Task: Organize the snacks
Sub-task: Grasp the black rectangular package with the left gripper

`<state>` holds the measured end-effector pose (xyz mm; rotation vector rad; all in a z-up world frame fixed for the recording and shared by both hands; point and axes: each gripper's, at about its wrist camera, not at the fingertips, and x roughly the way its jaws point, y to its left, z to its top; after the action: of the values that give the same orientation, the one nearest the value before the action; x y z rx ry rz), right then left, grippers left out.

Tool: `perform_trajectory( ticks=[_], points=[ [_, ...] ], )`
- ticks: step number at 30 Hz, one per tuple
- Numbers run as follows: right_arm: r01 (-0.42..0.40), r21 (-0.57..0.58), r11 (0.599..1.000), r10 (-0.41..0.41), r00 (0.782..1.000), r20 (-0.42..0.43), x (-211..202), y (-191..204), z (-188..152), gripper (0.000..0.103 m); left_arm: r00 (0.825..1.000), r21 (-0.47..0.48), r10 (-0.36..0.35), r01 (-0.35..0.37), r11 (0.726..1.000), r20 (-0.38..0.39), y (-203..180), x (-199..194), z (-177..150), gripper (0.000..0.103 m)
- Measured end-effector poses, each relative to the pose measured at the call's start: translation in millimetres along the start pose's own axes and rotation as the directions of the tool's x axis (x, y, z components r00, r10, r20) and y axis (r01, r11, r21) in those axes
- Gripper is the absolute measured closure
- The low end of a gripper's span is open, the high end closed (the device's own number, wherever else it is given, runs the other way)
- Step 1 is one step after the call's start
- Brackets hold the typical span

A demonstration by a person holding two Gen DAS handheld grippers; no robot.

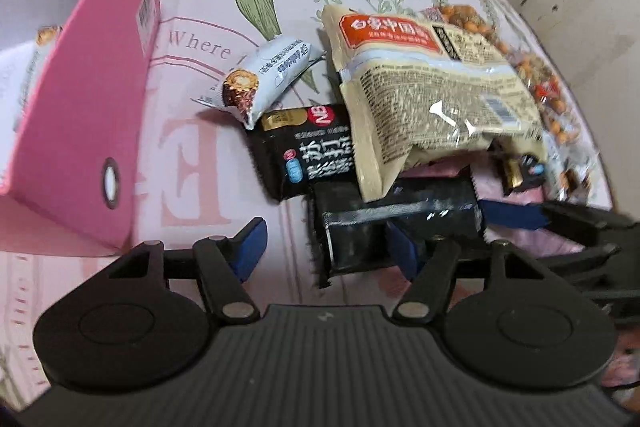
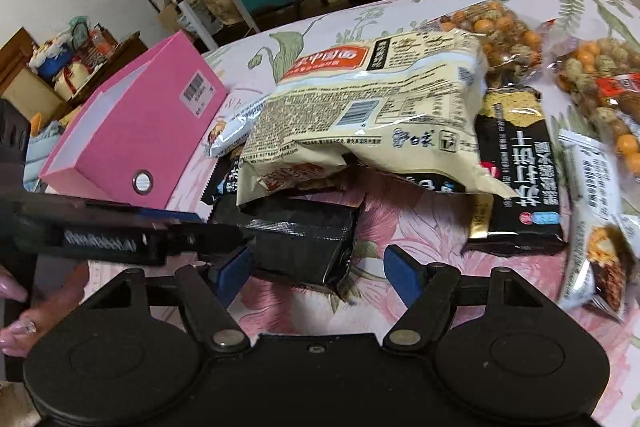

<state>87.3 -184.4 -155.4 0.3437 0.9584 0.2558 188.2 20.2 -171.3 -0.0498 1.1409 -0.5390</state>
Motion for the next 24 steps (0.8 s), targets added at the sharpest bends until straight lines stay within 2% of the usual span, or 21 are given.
perform_trajectory(
  ticks=[4,7,13,22,24],
  points=[
    [0.0,-0.068,0.998,-0.001,1.0,-0.005,6,13,2,0.024,0.999,-0.042,-0.053,0.053,0.998,-0.01,1,4,3,0.038],
    [-0.006,-0.075,0.997,0.005,1.0,-0.02,7,22,4,0.022,0.996,-0.04,-0.083,0.082,0.996,-0.019,-7,1,2,0.038],
    [0.068,-0.106,0.992,-0.075,0.995,-0.06,4,40,-4,0.02,0.993,-0.044,-0.079,0.075,0.996,-0.091,-17,-6,-6,0.036],
    [0.087,-0.151,0.985,-0.102,0.99,-0.097,-26,70,-15,0.02,0.986,-0.063,-0.086,0.078,0.995,-0.143,-22,-43,-23,0.035],
    [0.082,-0.162,0.983,-0.1,0.989,-0.108,-35,79,-16,0.019,0.988,-0.065,-0.08,0.072,0.995,-0.131,-24,-58,-29,0.034]
  ],
)
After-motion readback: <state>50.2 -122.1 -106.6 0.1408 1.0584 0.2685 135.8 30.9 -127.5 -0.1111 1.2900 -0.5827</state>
